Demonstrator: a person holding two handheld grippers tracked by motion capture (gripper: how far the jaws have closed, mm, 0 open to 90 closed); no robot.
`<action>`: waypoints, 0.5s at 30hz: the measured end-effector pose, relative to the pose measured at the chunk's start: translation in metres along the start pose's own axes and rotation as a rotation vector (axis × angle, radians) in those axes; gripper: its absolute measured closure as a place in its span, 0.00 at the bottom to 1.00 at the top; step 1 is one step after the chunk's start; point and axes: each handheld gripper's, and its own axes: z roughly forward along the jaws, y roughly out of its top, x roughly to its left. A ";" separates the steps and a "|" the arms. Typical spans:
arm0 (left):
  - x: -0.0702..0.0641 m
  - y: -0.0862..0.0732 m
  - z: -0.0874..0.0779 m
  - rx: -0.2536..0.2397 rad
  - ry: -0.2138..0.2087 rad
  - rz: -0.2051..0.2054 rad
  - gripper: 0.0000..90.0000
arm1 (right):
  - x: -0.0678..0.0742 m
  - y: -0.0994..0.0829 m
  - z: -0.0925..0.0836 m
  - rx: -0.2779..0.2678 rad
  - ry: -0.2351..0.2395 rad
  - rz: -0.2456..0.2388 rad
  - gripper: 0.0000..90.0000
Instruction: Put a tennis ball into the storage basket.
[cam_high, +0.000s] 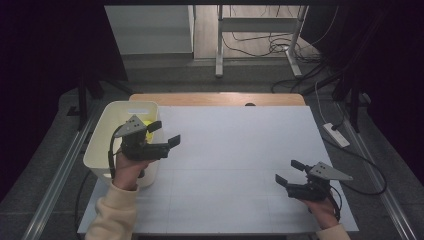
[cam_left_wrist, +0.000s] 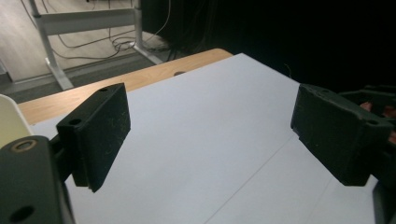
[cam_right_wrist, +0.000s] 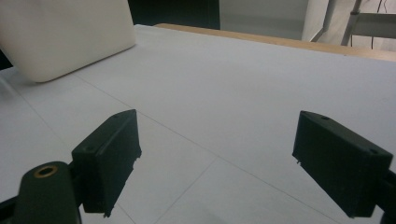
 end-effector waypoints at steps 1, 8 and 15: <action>-0.002 -0.002 0.000 0.000 -0.007 0.001 0.15 | 0.000 0.000 0.000 0.000 0.000 0.001 0.16; -0.012 -0.017 -0.004 0.013 -0.037 0.028 0.15 | 0.001 0.000 0.000 0.001 -0.001 0.000 0.16; -0.020 -0.030 -0.007 0.004 -0.051 0.038 0.15 | 0.001 0.000 0.001 0.006 0.000 -0.001 0.16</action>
